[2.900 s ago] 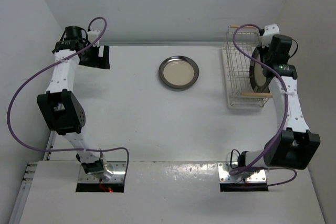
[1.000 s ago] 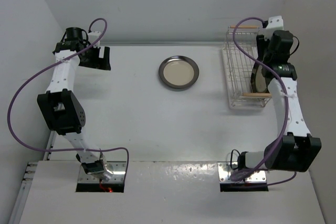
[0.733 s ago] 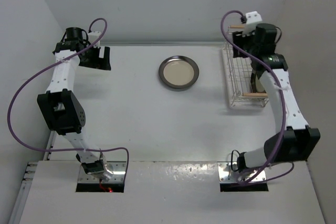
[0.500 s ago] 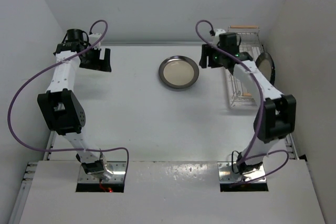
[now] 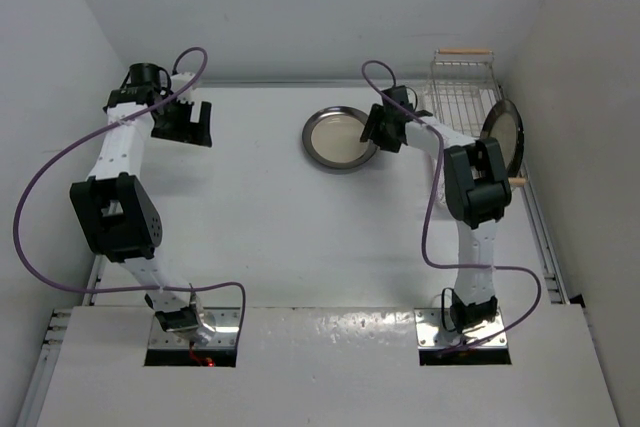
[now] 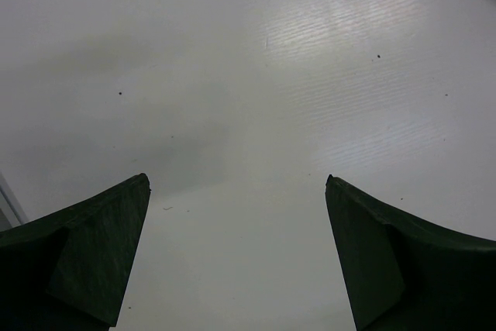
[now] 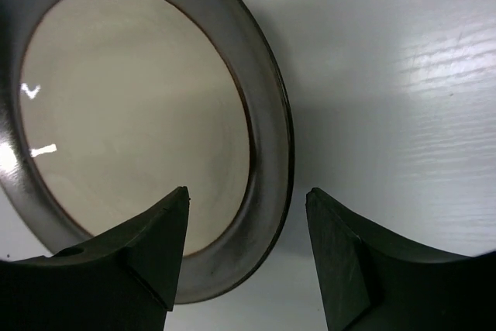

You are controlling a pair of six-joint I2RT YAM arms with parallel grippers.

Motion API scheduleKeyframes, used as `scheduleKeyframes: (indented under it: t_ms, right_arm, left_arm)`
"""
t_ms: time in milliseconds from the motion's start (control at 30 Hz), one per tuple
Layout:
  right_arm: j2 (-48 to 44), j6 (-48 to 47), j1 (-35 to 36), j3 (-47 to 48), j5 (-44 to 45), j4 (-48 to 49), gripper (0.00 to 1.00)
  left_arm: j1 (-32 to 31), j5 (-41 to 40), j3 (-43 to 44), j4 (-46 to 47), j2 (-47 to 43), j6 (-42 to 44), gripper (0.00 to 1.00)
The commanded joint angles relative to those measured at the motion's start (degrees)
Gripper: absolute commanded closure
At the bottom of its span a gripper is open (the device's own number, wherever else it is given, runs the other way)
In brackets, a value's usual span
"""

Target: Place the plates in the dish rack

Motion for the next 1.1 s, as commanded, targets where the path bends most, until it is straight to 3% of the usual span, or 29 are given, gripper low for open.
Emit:
scheduleKeyframes:
  t_ms: [0, 233, 333, 367, 533, 700, 1067]
  right_arm:
    - [1.8, 5.5, 1.2, 2.2, 4.1, 2.0, 0.39]
    - [5.1, 8.7, 1.5, -1.7, 2.9, 4.3, 0.5]
    - [4.2, 10.1, 1.2, -6.8, 0.7, 12.9, 0.81]
    - [4.1, 9.7, 1.2, -7.5, 0.7, 13.3, 1.0]
    - [3.0, 4.3, 1.5, -9.0, -1.4, 14.5, 1.0]
    - [-6.9, -4.3, 2.7, -12.2, -2.1, 23.2, 1.0]
    - [-27.1, -18.6, 1.9, -11.9, -5.0, 20.0, 1.0]
  left_arm:
    - [0.2, -0.1, -0.1, 0.8, -3.0, 0.3, 0.0]
    - [0.2, -0.7, -0.1, 0.8, -1.9, 0.3, 0.0]
    - [0.2, -0.7, -0.1, 0.8, -1.9, 0.3, 0.0]
    - [0.2, -0.7, -0.1, 0.8, -1.3, 0.3, 0.0]
    - [0.2, -0.7, -0.1, 0.8, -1.3, 0.3, 0.0]
    - [0.7, -1.2, -0.1, 0.8, -1.9, 0.3, 0.0]
    - [0.7, -1.7, 2.3, 0.2, -1.2, 0.3, 0.0]
